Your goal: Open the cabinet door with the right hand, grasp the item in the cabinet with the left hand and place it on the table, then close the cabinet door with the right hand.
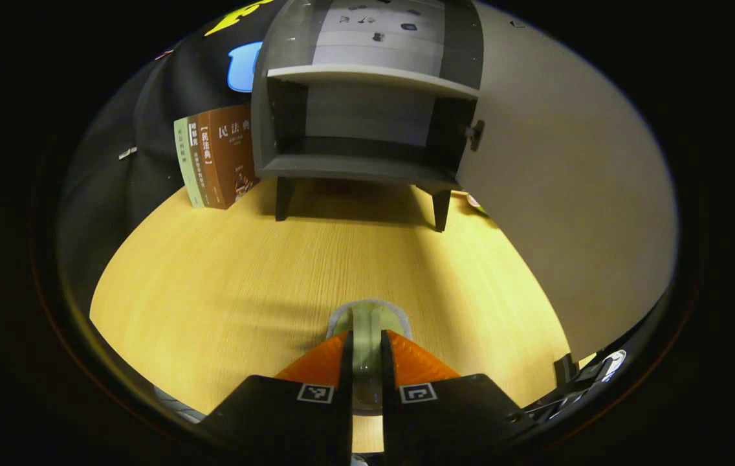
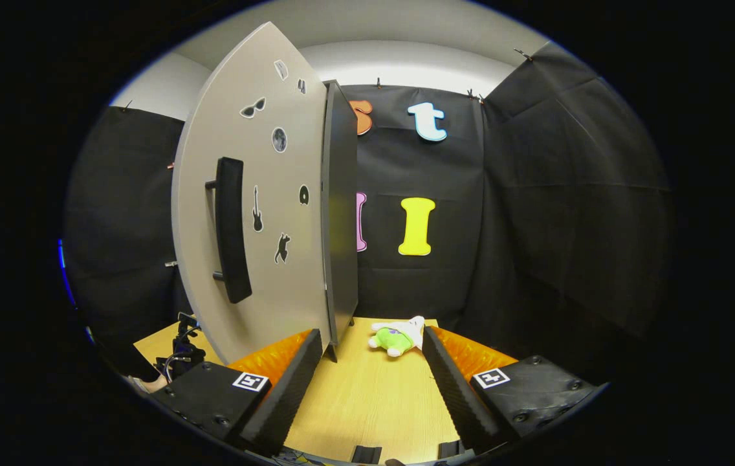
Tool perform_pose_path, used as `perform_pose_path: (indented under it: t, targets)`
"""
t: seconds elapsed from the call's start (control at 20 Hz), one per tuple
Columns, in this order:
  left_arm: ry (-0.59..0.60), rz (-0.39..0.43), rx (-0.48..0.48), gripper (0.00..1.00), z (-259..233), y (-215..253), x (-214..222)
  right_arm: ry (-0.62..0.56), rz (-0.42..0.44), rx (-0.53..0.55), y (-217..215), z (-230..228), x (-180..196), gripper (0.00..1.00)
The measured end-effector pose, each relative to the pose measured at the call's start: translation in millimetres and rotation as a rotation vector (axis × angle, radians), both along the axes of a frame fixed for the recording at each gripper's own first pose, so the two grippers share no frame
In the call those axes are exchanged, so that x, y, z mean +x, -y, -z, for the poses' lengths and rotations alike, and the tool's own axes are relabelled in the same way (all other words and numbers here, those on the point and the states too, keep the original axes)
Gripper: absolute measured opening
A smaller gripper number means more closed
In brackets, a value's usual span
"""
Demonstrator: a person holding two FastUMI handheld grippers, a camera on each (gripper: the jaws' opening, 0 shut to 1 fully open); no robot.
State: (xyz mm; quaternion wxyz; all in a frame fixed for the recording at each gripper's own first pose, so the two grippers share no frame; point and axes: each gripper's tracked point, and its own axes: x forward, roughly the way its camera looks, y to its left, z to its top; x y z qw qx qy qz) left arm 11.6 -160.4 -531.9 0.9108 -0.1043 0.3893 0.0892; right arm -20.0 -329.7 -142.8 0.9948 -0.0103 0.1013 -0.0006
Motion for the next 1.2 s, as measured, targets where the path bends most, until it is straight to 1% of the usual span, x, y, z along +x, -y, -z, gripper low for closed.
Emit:
perform_pose_path:
  t: [0.15,0.2,0.25,0.3,0.35,0.55,0.6,0.65,0.7,0.75,0.8,0.85,0.9,0.95,1.0,1.05,1.1,1.15,1.2]
  targets:
    - [-0.027,-0.024,-0.014,0.22,18.5,-0.7,1.8,-0.006,-0.019,0.007,0.5,4.6,3.0,0.98]
    - [-0.030,-0.023,-0.020,0.23,23.3,-0.1,2.6,-0.009,-0.022,0.010,1.4,5.4,4.4,0.98]
    - [-0.036,-0.015,-0.022,0.21,27.8,0.4,4.0,-0.013,-0.026,0.014,2.2,6.8,7.8,0.99]
    - [-0.042,-0.008,-0.021,0.25,32.7,1.1,4.0,-0.017,-0.027,0.017,3.6,8.4,11.0,0.99]
    - [-0.048,-0.003,-0.019,0.23,37.1,1.8,3.9,-0.019,-0.030,0.020,6.3,9.7,15.9,0.99]
    - [-0.045,0.008,-0.008,0.27,41.3,1.9,4.8,-0.023,-0.037,0.033,10.0,13.0,24.2,0.99]
    - [-0.047,0.010,-0.007,0.31,42.0,2.6,6.2,-0.024,-0.041,0.036,9.7,13.6,25.3,0.99]
    - [-0.051,0.006,0.001,0.29,40.1,1.3,5.5,-0.025,-0.044,0.036,9.5,14.8,27.8,0.99]
    - [-0.052,0.007,0.003,0.39,41.1,-0.2,5.4,-0.026,-0.048,0.035,9.1,15.5,29.1,0.99]
    - [-0.051,0.009,0.002,0.36,41.3,-0.5,5.8,-0.026,-0.051,0.033,8.3,15.7,30.0,0.99]
    - [-0.049,0.010,0.005,0.45,39.0,-0.5,5.1,-0.026,-0.057,0.033,7.8,15.9,30.4,0.99]
    - [-0.046,0.010,0.011,0.43,37.9,-2.1,5.2,-0.028,-0.062,0.035,6.6,16.6,30.0,0.99]
    - [-0.041,0.011,0.018,0.58,33.9,-1.9,3.9,-0.028,-0.067,0.038,5.3,16.2,29.8,0.99]
    - [-0.035,0.010,0.030,0.62,28.6,-3.5,2.7,-0.025,-0.079,0.044,1.9,15.2,29.4,0.99]
    - [-0.021,0.009,0.041,0.74,20.4,-4.2,1.4,-0.019,-0.098,0.054,-3.1,12.2,28.9,0.99]
    - [0.003,0.006,0.062,0.78,8.2,-7.1,1.2,-0.010,-0.119,0.062,-9.0,9.7,27.6,0.99]
    - [0.039,0.010,0.082,0.91,-6.1,-9.7,3.6,-0.001,-0.141,0.067,-15.2,5.9,25.3,0.99]
    - [0.086,0.015,0.100,0.95,-28.0,-10.2,5.3,0.014,-0.160,0.066,-20.7,0.7,23.5,0.99]
    - [0.132,0.024,0.116,0.96,-45.2,-12.3,8.1,0.030,-0.179,0.067,-26.4,-4.9,21.5,0.99]
